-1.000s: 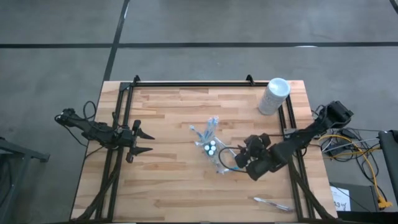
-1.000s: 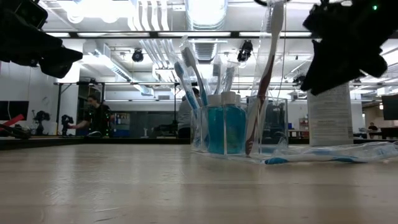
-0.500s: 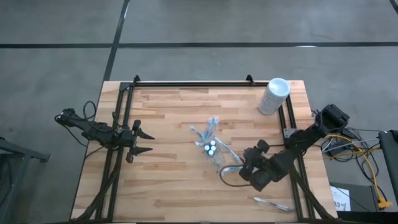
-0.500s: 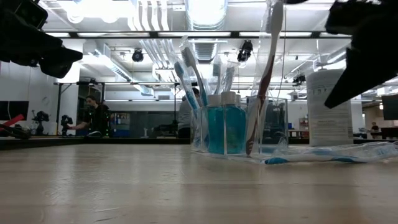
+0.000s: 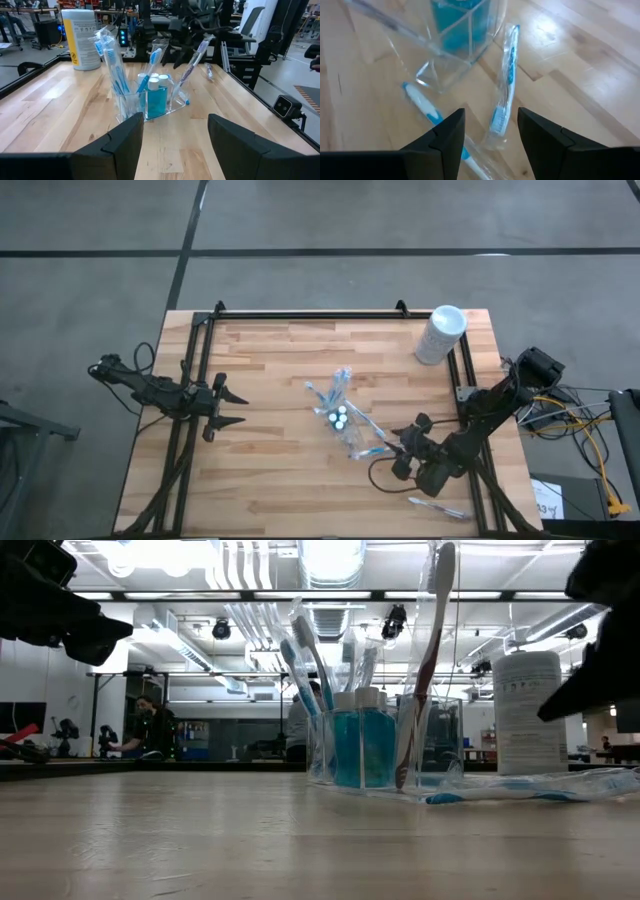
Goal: Pick & Place toothbrushing station
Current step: Put the blue toothbrush into the left section of the transparent organizer
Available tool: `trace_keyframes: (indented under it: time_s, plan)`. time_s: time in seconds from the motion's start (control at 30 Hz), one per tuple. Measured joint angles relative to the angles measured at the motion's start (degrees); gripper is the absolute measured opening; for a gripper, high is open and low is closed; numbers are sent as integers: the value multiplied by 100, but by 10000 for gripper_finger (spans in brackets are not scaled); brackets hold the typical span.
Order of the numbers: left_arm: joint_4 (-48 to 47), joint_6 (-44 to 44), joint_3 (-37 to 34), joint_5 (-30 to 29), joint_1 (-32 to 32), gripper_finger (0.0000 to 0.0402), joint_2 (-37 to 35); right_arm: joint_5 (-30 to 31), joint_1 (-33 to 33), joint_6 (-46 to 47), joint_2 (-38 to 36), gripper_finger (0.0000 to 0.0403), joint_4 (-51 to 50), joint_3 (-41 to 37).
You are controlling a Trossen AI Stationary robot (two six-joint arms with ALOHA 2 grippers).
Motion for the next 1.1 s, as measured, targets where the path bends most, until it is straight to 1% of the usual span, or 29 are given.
trace_keyframes:
  time_s: [0.13,0.37,0.6,0.7,0.9,1.0,1.1]
  plan:
    - [0,0,0,1,-2,227,0,113,-21,-372,0,178,722,-388]
    - [0,0,0,0,0,227,0,122,-79,-395,2,182,928,-596]
    - [0,2,0,0,-2,227,0,57,-245,-543,50,176,1797,-818]
    - [0,0,0,0,-1,227,0,20,-311,-627,152,178,1852,-834]
    - [0,0,0,0,0,227,0,-355,-527,-642,480,183,2123,-804]
    - [-2,2,0,0,-1,227,0,-355,-553,-642,600,182,2177,-804]
    - [-2,0,0,0,0,227,0,-412,-551,-431,692,183,2177,-804]
